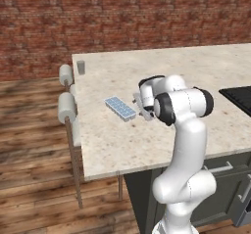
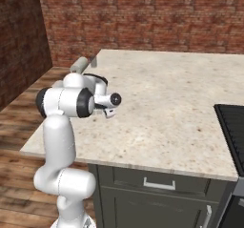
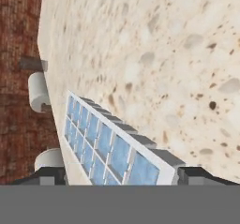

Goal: Open the freezer door, pick up the ice cube tray from the freezer, and place it on the dining counter.

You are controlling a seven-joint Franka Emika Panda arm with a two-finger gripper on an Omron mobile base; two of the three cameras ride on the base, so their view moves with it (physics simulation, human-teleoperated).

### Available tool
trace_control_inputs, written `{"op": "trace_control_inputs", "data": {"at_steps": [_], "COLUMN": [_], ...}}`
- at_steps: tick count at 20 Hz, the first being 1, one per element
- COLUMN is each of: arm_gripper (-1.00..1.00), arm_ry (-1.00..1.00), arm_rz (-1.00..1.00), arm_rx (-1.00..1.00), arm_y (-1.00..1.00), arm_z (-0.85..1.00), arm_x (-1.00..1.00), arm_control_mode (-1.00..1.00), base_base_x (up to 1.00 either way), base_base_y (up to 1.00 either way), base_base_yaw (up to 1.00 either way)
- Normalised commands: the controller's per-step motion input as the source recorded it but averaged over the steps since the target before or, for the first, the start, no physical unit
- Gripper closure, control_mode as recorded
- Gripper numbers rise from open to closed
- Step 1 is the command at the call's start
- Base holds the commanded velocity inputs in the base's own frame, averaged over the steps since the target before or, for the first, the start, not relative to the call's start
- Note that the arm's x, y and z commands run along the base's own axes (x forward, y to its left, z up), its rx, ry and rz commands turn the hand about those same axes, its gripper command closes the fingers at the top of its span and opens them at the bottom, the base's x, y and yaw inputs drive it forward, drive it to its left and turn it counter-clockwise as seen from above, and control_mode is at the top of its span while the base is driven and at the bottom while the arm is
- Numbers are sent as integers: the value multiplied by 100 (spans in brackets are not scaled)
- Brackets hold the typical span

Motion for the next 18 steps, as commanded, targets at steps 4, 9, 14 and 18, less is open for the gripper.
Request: {"op": "trace_control_inputs", "data": {"at_steps": [4, 9, 14, 18], "arm_gripper": [-100, -100, -100, -100], "arm_ry": [9, 13, 14, 4], "arm_rz": [0, 0, 0, 1], "arm_rx": [0, 0, 0, -5], "arm_y": [0, 0, -13, -27], "arm_z": [61, 64, 62, 36], "arm_x": [-11, -29, -65, -88], "arm_control_mode": [-100, -100, -100, -100], "base_base_x": [0, 0, 0, 0], "base_base_y": [0, 0, 0, 0], "base_base_yaw": [0, 0, 0, 0]}}
